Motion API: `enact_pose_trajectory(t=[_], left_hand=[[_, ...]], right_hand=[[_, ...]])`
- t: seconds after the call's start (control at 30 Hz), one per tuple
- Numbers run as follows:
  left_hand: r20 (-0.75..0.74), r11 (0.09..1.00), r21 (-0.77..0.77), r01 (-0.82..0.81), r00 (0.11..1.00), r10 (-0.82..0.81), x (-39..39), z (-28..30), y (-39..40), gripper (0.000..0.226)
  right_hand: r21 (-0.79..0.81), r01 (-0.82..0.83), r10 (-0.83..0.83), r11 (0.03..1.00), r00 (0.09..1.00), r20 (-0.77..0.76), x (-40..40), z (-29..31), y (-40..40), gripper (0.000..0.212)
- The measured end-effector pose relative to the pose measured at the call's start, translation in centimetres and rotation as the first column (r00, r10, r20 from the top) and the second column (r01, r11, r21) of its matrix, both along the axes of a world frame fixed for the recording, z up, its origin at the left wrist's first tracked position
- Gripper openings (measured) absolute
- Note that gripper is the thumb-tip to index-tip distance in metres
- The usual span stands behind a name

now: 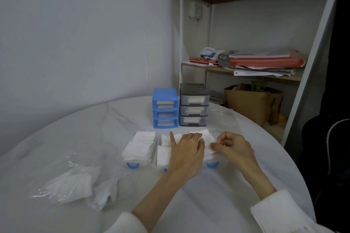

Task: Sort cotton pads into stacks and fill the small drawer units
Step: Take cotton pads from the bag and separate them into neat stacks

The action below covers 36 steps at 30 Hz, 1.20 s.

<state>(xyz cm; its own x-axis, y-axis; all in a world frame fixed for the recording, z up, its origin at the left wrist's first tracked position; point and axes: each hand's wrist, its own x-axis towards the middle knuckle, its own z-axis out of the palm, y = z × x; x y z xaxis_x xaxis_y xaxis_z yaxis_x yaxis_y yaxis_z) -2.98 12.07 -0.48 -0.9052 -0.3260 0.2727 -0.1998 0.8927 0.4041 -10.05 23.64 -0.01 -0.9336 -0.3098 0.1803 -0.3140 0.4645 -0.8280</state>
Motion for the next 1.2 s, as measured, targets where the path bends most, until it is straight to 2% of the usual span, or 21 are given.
enact_pose_trajectory(t=[0.07,0.2,0.33,0.4,0.5,0.63,0.8,0.87,0.93,1.03,1.2], left_hand=[[0.003,1.0,-0.017,0.002,1.0,-0.002,0.0,-0.3,0.1,0.038],[0.008,0.997,-0.08,-0.012,1.0,0.012,0.0,-0.7,0.1,0.04],[0.025,0.992,-0.128,-0.016,0.999,0.019,-0.1,-0.8,0.1,0.044],[0.025,0.989,-0.147,-0.021,0.999,0.025,-0.1,-0.8,0.2,0.043],[0.024,0.984,-0.173,-0.029,0.999,0.034,-0.1,-0.8,0.4,0.04],[-0.002,0.981,-0.193,-0.033,0.999,0.033,0.1,-0.4,0.7,0.039],[-0.046,0.984,-0.174,-0.03,0.999,0.023,0.8,0.6,0.4,0.054],[-0.062,0.992,-0.129,-0.017,0.998,0.009,1.4,1.0,0.0,0.044],[-0.1,0.996,-0.084,-0.027,0.995,0.019,2.3,1.5,-0.5,0.039],[-0.162,0.997,-0.024,-0.074,0.984,0.069,3.9,2.1,-1.5,0.039],[-0.232,0.997,0.03,-0.078,0.969,0.083,9.1,2.6,-4.0,0.038]], right_hand=[[0.107,0.026,-0.018,0.994,0.997,-0.075,0.2,-0.2,0.0,0.02],[0.196,0.052,-0.015,0.979,0.982,-0.186,0.1,-0.6,0.1,0.018],[0.274,-0.068,0.151,0.959,0.944,-0.293,-0.4,-1.0,-0.1,0.025],[0.311,-0.07,0.169,0.948,0.938,-0.302,-0.4,-1.3,-0.2,0.021],[0.318,-0.019,0.121,0.948,0.945,-0.305,-0.6,-1.6,-0.2,0.014],[0.297,-0.014,0.112,0.955,0.941,-0.318,-0.7,-1.6,-0.1,0.017],[0.238,0.012,0.07,0.971,0.939,-0.337,-0.5,-1.4,-0.3,0.019],[0.199,0.002,0.07,0.98,0.931,-0.357,-0.2,-1.2,-0.6,0.022],[0.155,-0.028,0.089,0.987,0.912,-0.401,0.3,-1.0,-1.1,0.026],[0.186,-0.084,0.157,0.979,0.892,-0.424,1.4,-0.7,-2.2,0.02],[0.253,-0.339,0.416,0.906,0.819,-0.394,5.3,0.4,-4.4,0.031]])
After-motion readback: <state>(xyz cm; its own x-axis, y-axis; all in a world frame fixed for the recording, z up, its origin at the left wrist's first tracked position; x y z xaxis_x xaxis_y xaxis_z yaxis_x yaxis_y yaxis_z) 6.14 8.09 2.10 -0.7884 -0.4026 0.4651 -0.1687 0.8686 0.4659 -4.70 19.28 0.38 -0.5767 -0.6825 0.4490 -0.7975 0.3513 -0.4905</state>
